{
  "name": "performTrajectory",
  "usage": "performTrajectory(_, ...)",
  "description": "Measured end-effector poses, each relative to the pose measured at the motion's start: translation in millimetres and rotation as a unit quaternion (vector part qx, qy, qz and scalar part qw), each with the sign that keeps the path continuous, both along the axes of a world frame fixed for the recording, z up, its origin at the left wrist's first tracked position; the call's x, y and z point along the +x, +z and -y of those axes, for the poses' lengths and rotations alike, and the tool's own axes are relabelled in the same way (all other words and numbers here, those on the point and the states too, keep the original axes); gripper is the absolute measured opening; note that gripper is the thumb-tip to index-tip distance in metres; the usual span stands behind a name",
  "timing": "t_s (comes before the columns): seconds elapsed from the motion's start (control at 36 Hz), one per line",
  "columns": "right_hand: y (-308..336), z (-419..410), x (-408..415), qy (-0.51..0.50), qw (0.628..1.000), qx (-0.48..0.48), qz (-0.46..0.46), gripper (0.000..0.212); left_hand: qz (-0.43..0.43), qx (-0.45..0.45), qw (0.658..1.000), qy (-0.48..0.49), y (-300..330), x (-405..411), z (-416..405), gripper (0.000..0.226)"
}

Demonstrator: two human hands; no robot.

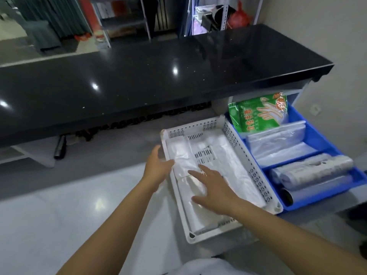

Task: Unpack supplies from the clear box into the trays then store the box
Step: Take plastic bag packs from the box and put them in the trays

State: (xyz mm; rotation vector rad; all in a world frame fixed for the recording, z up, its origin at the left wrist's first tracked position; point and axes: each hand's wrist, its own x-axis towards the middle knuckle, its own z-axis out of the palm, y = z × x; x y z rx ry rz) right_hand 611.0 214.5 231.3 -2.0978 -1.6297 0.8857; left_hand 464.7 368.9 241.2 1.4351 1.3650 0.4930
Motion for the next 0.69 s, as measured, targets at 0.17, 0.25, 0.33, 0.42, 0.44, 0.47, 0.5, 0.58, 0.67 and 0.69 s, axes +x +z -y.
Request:
performTrajectory(0.17, 11, -28, 1, 0.106, 0.984, -0.107, 0.099, 0.099, 0.161, -0.124, 0.979, -0.005, -13, -14, 14, 0.034)
performTrajectory(0.25, 16, -34, -4, 0.130, 0.978, -0.108, 0.120, 0.100, 0.183, -0.140, 0.973, -0.008, -15, -16, 13, 0.038)
performTrajectory(0.33, 26, -36, 5, 0.137, 0.978, -0.143, 0.062, 0.100, 0.195, -0.146, 0.970, -0.005, -18, -17, 12, 0.039)
performTrajectory(0.42, 35, -36, 14, 0.124, 0.979, -0.161, -0.010, 0.097, 0.204, -0.153, 0.967, -0.004, -20, -18, 11, 0.041)
performTrajectory(0.44, 37, -35, 14, 0.124, 0.979, -0.161, -0.013, 0.097, 0.206, -0.156, 0.966, -0.004, -21, -19, 11, 0.042)
performTrajectory(0.47, 38, -34, 12, 0.130, 0.978, -0.162, -0.006, 0.097, 0.208, -0.158, 0.965, -0.004, -22, -19, 10, 0.043)
performTrajectory(0.5, 38, -33, 9, 0.140, 0.976, -0.164, 0.008, 0.097, 0.208, -0.158, 0.965, -0.004, -22, -20, 10, 0.044)
performTrajectory(0.58, 35, -28, 0, 0.173, 0.968, -0.172, 0.061, 0.097, 0.209, -0.156, 0.965, -0.003, -21, -19, 10, 0.045)
performTrajectory(0.67, 34, -26, -5, 0.166, 0.969, -0.144, 0.112, 0.084, 0.209, -0.158, 0.965, 0.002, -21, -19, 12, 0.043)
performTrajectory(0.69, 34, -25, -6, 0.161, 0.969, -0.123, 0.139, 0.079, 0.208, -0.158, 0.965, 0.004, -21, -19, 13, 0.043)
